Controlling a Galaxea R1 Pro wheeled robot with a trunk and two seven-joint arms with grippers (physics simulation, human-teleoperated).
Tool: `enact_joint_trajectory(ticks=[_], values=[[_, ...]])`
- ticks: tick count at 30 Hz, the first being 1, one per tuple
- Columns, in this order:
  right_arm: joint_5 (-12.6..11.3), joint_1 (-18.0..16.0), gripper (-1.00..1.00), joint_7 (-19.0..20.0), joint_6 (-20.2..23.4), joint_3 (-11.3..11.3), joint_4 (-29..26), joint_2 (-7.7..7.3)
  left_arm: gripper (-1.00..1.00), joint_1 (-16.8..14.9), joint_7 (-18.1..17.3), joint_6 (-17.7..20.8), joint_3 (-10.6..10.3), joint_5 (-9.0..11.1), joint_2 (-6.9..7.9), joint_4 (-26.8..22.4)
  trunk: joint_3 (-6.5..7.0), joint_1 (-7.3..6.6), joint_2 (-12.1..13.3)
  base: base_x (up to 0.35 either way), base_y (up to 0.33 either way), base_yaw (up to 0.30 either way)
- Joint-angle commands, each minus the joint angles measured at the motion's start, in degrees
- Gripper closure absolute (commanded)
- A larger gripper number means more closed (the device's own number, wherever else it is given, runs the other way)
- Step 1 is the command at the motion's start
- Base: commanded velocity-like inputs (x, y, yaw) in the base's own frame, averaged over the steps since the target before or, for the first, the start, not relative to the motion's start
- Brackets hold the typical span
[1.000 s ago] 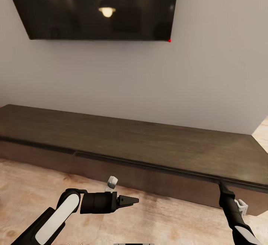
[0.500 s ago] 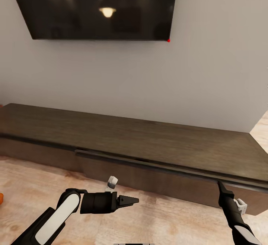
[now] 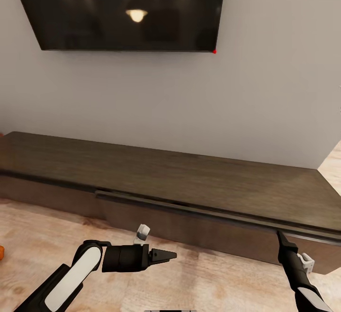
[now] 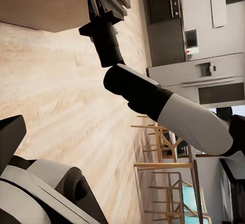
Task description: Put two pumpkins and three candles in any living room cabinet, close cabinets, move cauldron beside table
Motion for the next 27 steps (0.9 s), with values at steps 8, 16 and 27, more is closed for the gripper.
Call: enact_joint_trajectory(ticks=[8, 16, 27], values=[[-1.4, -0.1, 1.0, 0.7, 0.4, -0.9, -0.1, -0.04, -1.0, 0.0, -0.3, 0.1, 0.0, -0.1, 0.04, 0.0, -0.04, -0.02, 0.0, 0.0, 0.0, 0.0], [-1.5, -0.1, 1.0, 0.6, 0.2, -0.8, 0.0, -0.04, -1.0, 0.0, -0.3, 0.1, 0.0, -0.1, 0.04, 0.0, -0.04, -0.02, 0.0, 0.0, 0.0, 0.0], [-1.5, -0.1, 1.0, -0.4, -0.2, -0.9, 0.1, -0.11, -1.0, 0.0, -0.3, 0.1, 0.0, -0.1, 0.04, 0.1, -0.04, -0.02, 0.0, 0.0, 0.0, 0.0]])
